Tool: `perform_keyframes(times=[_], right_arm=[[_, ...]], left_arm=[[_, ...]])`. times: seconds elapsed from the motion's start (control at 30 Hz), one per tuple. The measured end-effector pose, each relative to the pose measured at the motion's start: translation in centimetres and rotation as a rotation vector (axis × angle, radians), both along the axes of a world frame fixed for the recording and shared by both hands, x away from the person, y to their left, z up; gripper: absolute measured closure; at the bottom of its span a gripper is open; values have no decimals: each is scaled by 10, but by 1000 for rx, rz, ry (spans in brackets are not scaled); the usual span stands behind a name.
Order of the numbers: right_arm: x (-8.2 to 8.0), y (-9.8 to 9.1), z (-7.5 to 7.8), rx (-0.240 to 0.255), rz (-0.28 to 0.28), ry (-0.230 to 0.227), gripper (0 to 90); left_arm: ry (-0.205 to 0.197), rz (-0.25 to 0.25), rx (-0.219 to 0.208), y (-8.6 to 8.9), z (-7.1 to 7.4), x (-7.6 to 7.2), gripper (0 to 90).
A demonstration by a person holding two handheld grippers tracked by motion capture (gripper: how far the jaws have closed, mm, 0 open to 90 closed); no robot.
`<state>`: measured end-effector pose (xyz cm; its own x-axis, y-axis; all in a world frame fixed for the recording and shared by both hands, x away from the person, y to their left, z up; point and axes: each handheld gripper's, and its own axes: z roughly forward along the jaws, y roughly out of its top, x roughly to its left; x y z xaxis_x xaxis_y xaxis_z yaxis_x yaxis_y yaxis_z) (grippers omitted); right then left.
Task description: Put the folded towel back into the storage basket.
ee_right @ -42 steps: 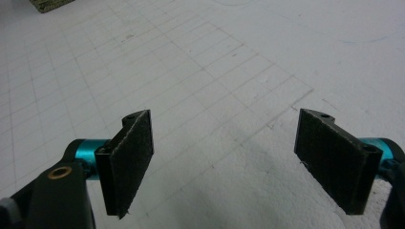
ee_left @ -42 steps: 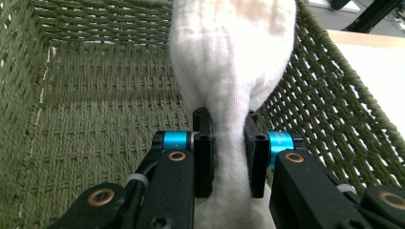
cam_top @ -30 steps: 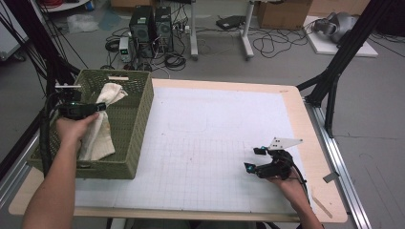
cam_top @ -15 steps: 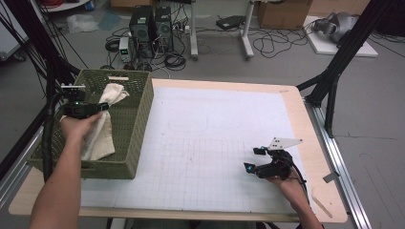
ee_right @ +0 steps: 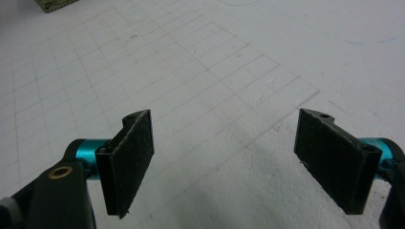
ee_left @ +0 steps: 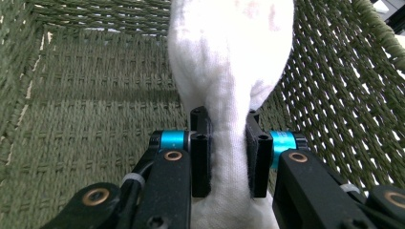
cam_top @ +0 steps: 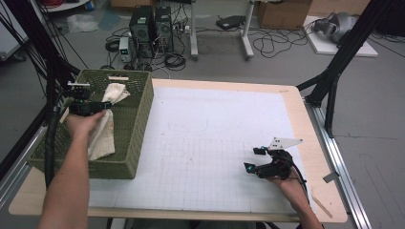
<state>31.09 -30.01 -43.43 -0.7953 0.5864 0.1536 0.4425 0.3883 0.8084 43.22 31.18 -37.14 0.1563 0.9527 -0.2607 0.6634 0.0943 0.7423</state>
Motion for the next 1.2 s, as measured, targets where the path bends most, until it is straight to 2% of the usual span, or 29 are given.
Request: perform_keyframes(times=[0.07, 0.13, 0.23, 0.37, 0.47, 0.53, 0.63, 0.73, 0.8, 0.87, 0.97, 1.03, 1.07, 1.1, 1.2], right_arm=[[0, 1, 0, -3, 3, 5, 205], [0, 2, -1, -9, 8, 5, 205], [-1, 2, 0, -9, 10, 0, 205], [-1, 2, 0, -5, 10, -1, 206], [-2, 3, 0, -11, 18, -3, 206], [-2, 3, 0, -10, 19, -3, 207], [-2, 3, 0, -6, 16, -5, 207], [-2, 3, 0, -9, 19, -4, 208], [-2, 3, 0, -9, 20, -3, 208], [-2, 3, 0, -8, 20, -3, 208], [-2, 3, 0, -9, 22, -5, 212], [-2, 4, 0, -7, 31, -7, 233], [-3, 4, 1, -9, 32, -6, 233], [-3, 4, 1, -9, 34, -7, 233], [-3, 4, 1, -5, 32, -6, 233]], left_arm=[[2, -6, 12, -3, -2, 4, 715], [30, -9, 20, -5, -6, 8, 583], [57, -15, 44, -5, -9, 9, 529], [70, -54, 63, -6, -9, 8, 527], [74, -55, 73, -5, -7, 7, 516], [94, -52, 65, -5, -8, 7, 556], [138, -33, 78, -5, -12, 8, 582], [178, -13, 125, -6, -17, 9, 542], [204, -18, 145, -5, -19, 9, 538], [231, -10, 146, -5, -20, 9, 543], [266, 0, 147, -6, -22, 10, 608], [257, -2, 155, -8, -23, 10, 718], [253, 0, 138, -8, -23, 10, 728], [245, 7, 112, -8, -23, 10, 730], [205, -6, 93, -9, -19, 10, 682]])
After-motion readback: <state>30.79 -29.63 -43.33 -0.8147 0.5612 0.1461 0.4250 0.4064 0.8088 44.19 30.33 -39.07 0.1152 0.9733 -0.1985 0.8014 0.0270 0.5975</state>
